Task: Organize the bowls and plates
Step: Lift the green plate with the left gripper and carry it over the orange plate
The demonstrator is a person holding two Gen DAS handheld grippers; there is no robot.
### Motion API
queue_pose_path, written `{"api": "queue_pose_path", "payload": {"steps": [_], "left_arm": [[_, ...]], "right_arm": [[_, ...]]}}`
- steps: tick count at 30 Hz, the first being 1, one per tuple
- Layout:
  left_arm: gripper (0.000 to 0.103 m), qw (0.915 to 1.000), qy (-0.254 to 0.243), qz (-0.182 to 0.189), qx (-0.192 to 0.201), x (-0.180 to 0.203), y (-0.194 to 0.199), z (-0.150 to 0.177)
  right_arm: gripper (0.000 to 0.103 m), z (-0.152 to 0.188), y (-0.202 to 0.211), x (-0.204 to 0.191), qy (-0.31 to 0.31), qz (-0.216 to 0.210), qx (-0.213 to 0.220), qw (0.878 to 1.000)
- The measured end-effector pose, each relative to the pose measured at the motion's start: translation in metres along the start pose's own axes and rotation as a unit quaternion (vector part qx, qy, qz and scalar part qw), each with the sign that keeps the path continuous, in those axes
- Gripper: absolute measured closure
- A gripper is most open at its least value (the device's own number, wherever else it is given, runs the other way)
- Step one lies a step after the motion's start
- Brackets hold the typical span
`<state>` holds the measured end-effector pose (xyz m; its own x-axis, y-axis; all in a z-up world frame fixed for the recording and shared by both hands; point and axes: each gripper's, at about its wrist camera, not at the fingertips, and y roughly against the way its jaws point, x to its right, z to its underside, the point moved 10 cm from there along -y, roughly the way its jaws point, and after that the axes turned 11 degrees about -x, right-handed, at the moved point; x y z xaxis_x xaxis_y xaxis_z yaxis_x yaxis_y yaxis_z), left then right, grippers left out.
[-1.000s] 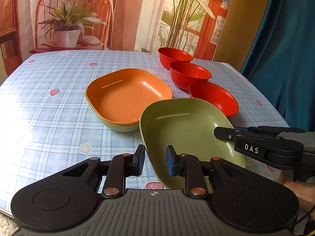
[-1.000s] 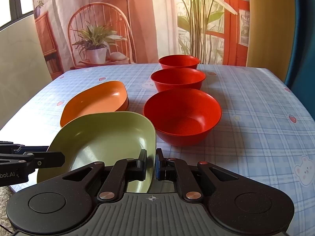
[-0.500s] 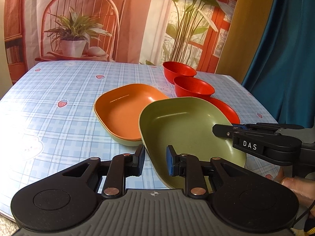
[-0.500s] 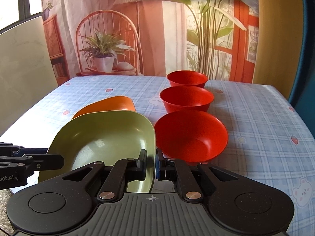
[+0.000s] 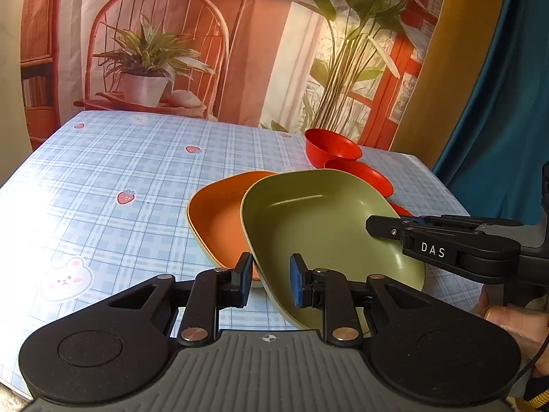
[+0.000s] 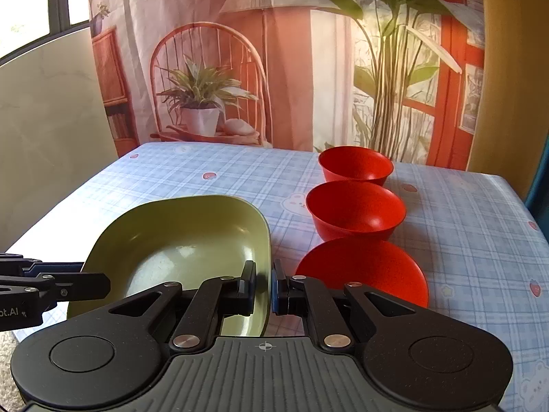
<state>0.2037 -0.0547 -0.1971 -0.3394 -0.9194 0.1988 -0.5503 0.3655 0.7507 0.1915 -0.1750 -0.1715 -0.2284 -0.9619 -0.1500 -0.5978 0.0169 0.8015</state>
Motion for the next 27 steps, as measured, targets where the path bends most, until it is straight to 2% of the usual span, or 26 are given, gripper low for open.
{"api": "queue_pose_path", "payload": {"steps": [15, 27], "left_arm": [[0.078, 0.9997, 0.021, 0.013, -0.005, -0.016, -0.015, -0.031], [0.078, 0.9987, 0.049, 0.003, -0.011, -0.04, -0.033, -0.048]], "right_arm": [[0.095, -0.046, -0.028, -0.002, 0.025, -0.008, -0.001, 1.0], [0.096, -0.08, -0.057, -0.014, 0.05, -0.019, 0.016, 0.998]]}}
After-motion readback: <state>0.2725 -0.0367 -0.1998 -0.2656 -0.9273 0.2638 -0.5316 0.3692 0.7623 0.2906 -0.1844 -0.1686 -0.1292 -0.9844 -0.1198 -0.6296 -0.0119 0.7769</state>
